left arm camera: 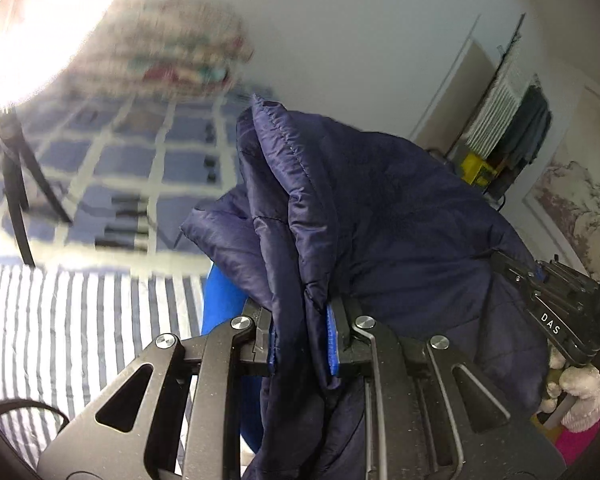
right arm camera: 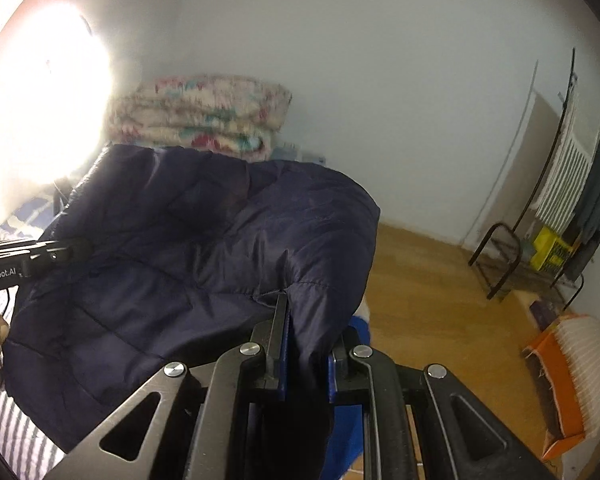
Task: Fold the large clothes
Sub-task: 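Lift the folded jacket with both tools and carry it toward the bed's head, then lower the folded jacket onto the blue garment and open both tools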
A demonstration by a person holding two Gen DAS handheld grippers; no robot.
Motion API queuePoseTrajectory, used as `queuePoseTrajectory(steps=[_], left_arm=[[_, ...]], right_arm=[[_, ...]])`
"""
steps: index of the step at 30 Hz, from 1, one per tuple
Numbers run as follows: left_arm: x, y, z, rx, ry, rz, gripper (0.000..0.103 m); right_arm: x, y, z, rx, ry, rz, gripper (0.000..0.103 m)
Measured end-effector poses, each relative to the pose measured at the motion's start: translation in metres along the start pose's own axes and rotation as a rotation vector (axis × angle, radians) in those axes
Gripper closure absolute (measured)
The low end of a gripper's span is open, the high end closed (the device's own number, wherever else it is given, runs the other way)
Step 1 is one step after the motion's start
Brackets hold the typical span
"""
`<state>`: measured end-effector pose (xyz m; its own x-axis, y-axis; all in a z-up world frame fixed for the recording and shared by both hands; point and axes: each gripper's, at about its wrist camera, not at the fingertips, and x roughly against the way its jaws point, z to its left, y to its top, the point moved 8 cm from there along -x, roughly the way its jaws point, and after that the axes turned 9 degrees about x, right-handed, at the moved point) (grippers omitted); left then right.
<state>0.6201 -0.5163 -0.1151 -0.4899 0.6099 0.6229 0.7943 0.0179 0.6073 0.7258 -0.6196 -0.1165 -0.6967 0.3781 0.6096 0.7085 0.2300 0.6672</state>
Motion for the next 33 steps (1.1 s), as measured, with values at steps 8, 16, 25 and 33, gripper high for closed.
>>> queuePoseTrajectory(steps=[8,16,25,33], left_arm=[[-0.005,-0.016,0.017,0.008,0.046,0.008,0.064],[0.029,-0.021,0.025,-0.002,0.092,-0.028,0.064],[0.122,-0.029,0.041,-0.042,0.104,-0.118,0.066],[0.265,-0.04,0.031,-0.144,0.136,-0.233,0.066]], right_arm=[[-0.047,-0.031,0.002,-0.09,0.006,0.135,0.072],[-0.025,-0.032,0.006,-0.132,-0.061,0.145,0.069],[0.043,-0.031,0.022,-0.172,-0.113,0.1,0.069],[0.146,-0.013,0.053,-0.211,-0.088,0.004,0.069]])
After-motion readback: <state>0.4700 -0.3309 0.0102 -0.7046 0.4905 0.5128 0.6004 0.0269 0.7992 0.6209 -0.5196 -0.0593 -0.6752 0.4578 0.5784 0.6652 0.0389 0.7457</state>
